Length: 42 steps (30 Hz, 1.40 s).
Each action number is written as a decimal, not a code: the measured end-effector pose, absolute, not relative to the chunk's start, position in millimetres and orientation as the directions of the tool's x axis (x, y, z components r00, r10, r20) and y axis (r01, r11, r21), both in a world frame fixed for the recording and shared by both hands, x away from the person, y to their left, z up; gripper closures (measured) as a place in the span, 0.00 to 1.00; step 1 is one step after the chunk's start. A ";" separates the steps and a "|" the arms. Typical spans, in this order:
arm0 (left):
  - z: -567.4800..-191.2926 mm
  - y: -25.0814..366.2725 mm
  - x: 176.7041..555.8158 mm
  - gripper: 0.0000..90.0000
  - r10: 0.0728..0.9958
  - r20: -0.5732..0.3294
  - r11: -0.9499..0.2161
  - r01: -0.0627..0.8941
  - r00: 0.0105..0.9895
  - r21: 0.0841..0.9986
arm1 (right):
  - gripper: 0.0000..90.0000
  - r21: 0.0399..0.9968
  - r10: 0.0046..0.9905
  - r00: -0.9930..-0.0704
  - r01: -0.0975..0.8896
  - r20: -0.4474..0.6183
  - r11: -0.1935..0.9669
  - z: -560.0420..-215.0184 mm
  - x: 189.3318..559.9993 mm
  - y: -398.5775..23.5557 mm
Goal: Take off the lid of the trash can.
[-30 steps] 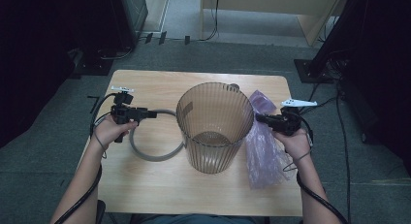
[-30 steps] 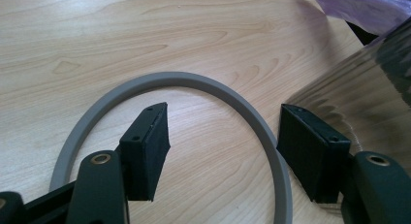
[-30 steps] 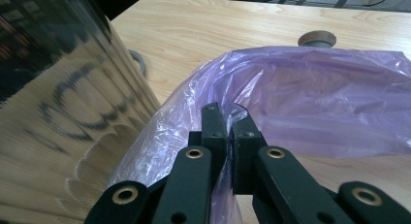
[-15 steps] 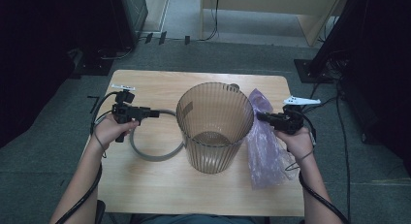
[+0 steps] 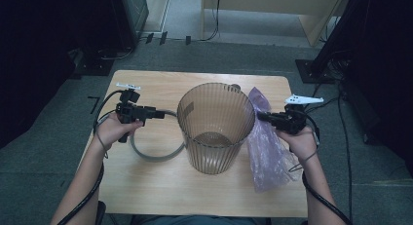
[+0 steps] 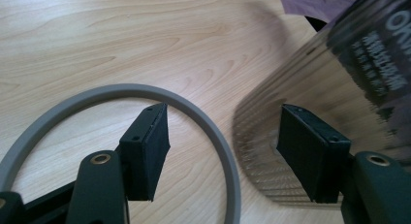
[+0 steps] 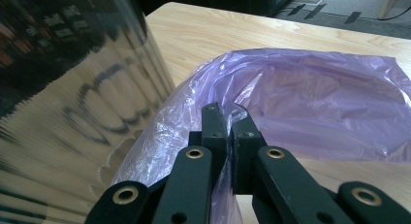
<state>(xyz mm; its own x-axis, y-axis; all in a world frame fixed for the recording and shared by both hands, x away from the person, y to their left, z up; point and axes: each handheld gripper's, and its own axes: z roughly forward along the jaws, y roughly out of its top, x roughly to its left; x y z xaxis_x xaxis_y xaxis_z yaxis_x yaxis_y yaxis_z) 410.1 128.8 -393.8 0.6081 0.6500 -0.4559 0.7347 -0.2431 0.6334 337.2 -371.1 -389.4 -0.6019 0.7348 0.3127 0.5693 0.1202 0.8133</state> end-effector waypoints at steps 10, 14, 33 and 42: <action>-381.7 122.0 404.5 0.39 0.636 -0.455 -0.253 0.725 0.624 0.640 | 0.98 0.820 0.723 -0.620 0.557 0.305 0.132 -381.4 333.6 -366.1; -375.3 120.0 402.1 0.39 0.627 -0.453 -0.257 0.717 0.634 0.648 | 0.98 0.827 0.722 -0.627 0.544 0.290 0.140 -377.2 331.8 -365.3; -343.9 117.0 388.5 0.39 0.592 -0.458 -0.252 0.692 0.663 0.676 | 0.98 0.840 0.700 -0.649 0.526 0.299 0.130 -352.9 321.5 -366.2; -338.1 109.6 383.8 0.39 0.566 -0.473 -0.251 0.687 0.675 0.681 | 0.98 0.849 0.685 -0.658 0.517 0.312 0.110 -340.0 315.5 -369.0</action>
